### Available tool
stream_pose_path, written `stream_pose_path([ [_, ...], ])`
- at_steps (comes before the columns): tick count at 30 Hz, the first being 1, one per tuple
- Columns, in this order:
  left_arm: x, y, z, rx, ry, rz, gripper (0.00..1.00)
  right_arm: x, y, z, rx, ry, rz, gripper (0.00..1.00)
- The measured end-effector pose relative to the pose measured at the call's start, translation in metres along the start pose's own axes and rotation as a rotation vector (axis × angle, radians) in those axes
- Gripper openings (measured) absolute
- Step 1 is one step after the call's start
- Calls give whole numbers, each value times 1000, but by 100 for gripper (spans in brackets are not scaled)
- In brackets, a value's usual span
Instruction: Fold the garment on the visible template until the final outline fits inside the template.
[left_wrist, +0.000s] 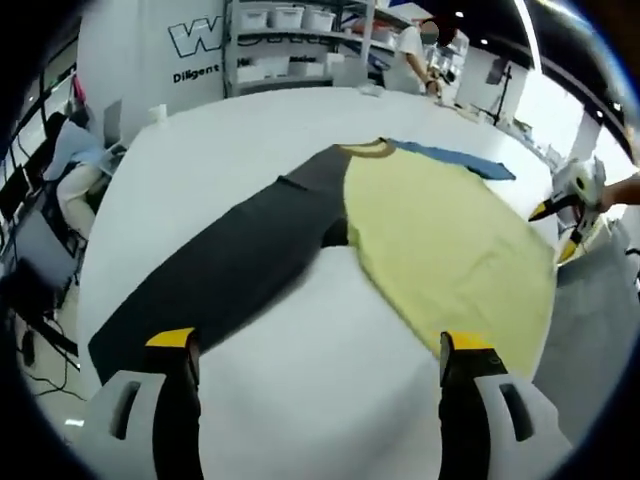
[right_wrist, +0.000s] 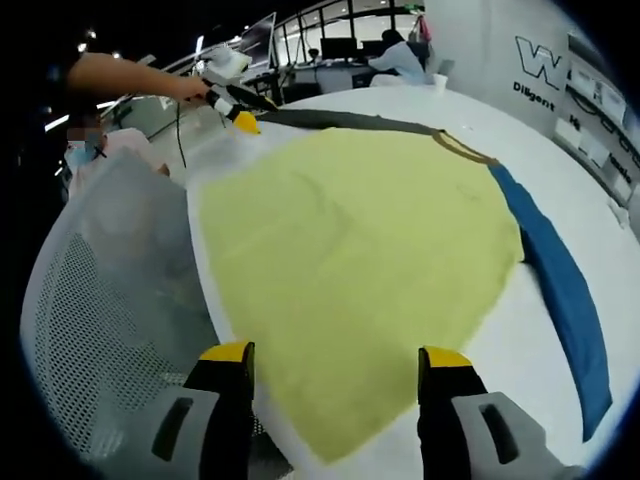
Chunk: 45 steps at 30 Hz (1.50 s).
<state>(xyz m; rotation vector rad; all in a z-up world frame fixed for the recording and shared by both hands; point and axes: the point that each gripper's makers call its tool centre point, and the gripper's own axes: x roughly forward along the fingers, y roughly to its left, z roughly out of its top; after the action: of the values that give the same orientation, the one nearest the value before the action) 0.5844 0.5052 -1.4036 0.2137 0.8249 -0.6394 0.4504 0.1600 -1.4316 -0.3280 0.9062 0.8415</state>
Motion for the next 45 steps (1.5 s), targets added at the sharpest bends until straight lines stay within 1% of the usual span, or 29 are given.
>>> stream_pose_path([
  [2,-1,-14,1,3,-4,-11,98,1,-3,0,5,-2,-11,64],
  [3,-1,-15,1,3,-4,-12,98,2,-5,0,10,-4,-18,64],
  [4,-1,-25,0,7,-6,-17,98,3,-6,-1,13,-4,-22,64],
  [6,0,-35,-4,21,-3,-20,98,5,-9,-4,12,4,-36,63],
  [7,2,-39,-8,45,3,-8,98,5,-10,-5,14,4,-39,63],
  [8,2,-41,-10,70,4,-3,98,6,-11,-6,19,2,-44,63],
  [9,4,-46,-16,92,13,-5,98,6,-14,-8,29,4,-57,63],
  [12,6,-51,-32,115,56,3,98,5,-20,-12,33,6,-83,62],
  [13,11,-47,-38,117,65,4,98,5,-22,-13,33,7,-87,62],
  [15,9,-51,-45,121,77,6,98,4,-25,-17,27,14,-101,62],
  [18,7,-56,-53,166,100,17,98,3,-27,-26,1,44,-111,61],
  [19,8,-53,-55,180,108,21,98,3,-27,-29,-10,56,-114,62],
  [20,8,-53,-57,191,116,20,98,3,-27,-26,-2,34,-114,61],
  [21,8,-52,-60,205,127,21,98,3,-27,-26,8,32,-116,62],
  [22,9,-52,-58,209,102,14,98,2,-27,-26,5,34,-117,62],
  [24,8,-48,-61,191,106,33,99,2,-25,-26,3,32,-117,62],
  [28,6,-49,-62,171,98,39,98,2,-24,-27,3,16,-119,63],
  [31,5,-50,-64,153,89,45,97,0,-33,-28,36,16,-162,72],
  [32,5,-49,-65,137,92,50,97,-1,-34,-29,42,16,-164,73],
  [33,5,-49,-66,120,98,55,97,-1,-34,-29,41,14,-164,71],
  [35,4,-51,-67,122,98,58,97,-5,-36,-28,27,6,-179,68],
  [36,3,-51,-67,125,99,59,97,-8,-37,-24,23,-10,-185,68],
  [37,1,-51,-65,120,92,64,97,-11,-38,-19,36,-34,-190,68],
  [38,0,-50,-63,99,83,68,97,-14,-39,-12,66,-76,-195,69],
  [40,-4,-46,-59,55,67,89,99,-21,-41,1,95,-139,-201,70],
  [44,-13,-34,-53,-16,31,131,99,-29,-42,19,100,-201,-206,73],
  [45,-16,-32,-53,-25,31,139,99,-33,-43,26,106,-233,-213,74],
])
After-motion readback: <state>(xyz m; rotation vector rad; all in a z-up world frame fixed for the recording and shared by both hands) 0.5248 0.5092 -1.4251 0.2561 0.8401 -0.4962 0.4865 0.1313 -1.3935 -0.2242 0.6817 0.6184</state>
